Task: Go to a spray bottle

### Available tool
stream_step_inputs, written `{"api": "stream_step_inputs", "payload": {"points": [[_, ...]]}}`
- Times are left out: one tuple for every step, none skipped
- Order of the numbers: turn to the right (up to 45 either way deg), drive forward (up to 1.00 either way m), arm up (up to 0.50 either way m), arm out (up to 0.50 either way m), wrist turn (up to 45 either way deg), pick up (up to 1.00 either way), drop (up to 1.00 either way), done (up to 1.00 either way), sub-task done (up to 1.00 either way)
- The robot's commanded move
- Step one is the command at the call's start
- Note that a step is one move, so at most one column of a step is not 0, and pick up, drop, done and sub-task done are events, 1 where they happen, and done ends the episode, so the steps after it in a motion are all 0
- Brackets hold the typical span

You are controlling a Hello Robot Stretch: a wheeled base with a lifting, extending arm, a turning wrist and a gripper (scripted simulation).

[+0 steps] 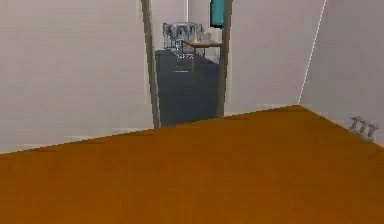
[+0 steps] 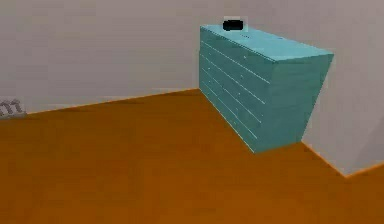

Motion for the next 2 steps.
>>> {"api": "stream_step_inputs", "payload": {"points": [[0.0,1.00,0.00,0.00,0.0,0.00,0.00,0.00,0.00],[0.0,1.00,0.00,0.00,0.0,0.00,0.00,0.00,0.00]]}}
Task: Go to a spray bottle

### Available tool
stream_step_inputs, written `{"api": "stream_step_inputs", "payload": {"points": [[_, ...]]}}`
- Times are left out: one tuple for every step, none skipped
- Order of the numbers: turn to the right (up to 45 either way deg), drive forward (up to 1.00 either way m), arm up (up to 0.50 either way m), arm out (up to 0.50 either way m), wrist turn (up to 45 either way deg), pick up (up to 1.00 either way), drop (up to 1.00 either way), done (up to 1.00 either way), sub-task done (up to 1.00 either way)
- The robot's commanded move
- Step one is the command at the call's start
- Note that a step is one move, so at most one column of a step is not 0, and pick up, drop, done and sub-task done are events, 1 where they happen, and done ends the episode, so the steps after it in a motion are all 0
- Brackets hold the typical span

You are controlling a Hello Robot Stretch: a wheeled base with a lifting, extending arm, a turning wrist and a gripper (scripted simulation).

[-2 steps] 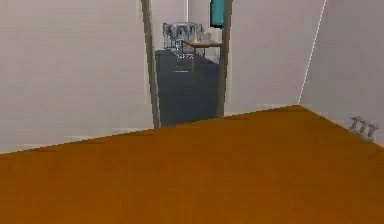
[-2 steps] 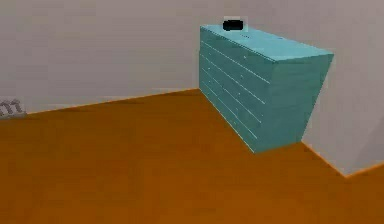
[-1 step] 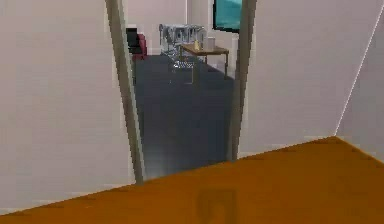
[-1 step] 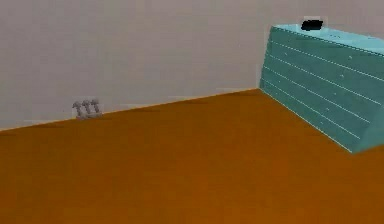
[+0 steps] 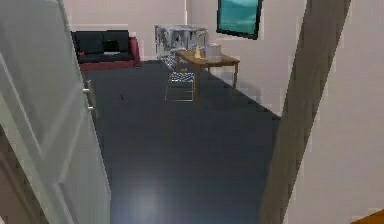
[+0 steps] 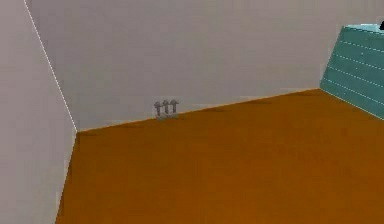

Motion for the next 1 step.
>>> {"api": "stream_step_inputs", "payload": {"points": [[6.0,0.00,0.00,0.00,0.0,0.00,0.00,0.00,0.00]]}}
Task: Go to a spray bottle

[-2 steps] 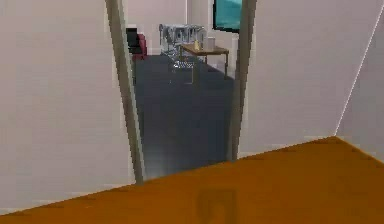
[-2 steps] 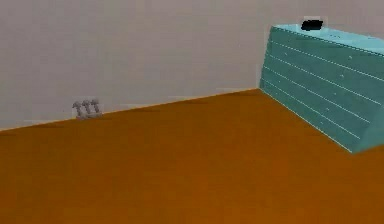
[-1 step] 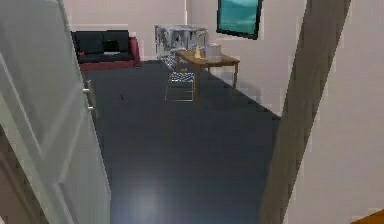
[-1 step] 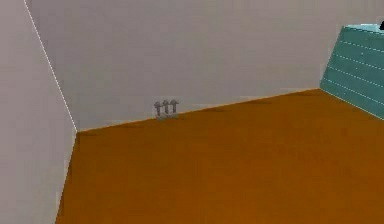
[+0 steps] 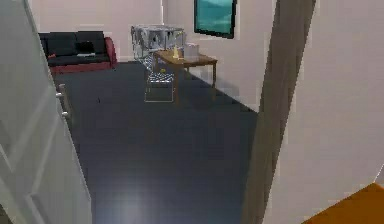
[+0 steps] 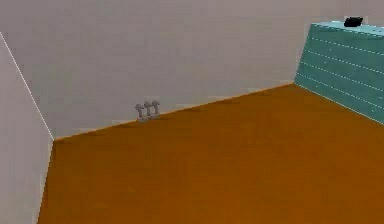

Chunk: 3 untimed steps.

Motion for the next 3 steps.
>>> {"api": "stream_step_inputs", "payload": {"points": [[0.0,0.55,0.00,0.00,0.0,0.00,0.00,0.00,0.00],[-24.0,0.00,0.00,0.00,0.0,0.00,0.00,0.00,0.00],[-3.0,0.00,0.00,0.00,0.0,0.00,0.00,0.00,0.00]]}}
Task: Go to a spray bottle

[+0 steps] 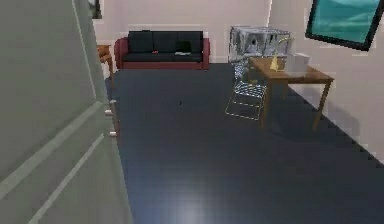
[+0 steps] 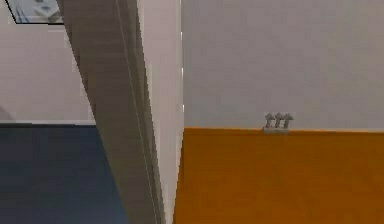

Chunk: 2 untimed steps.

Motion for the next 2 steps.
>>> {"api": "stream_step_inputs", "payload": {"points": [[0.0,0.80,0.00,0.00,0.0,0.00,0.00,0.00,0.00],[3.0,0.00,0.00,0.00,0.0,0.00,0.00,0.00,0.00]]}}
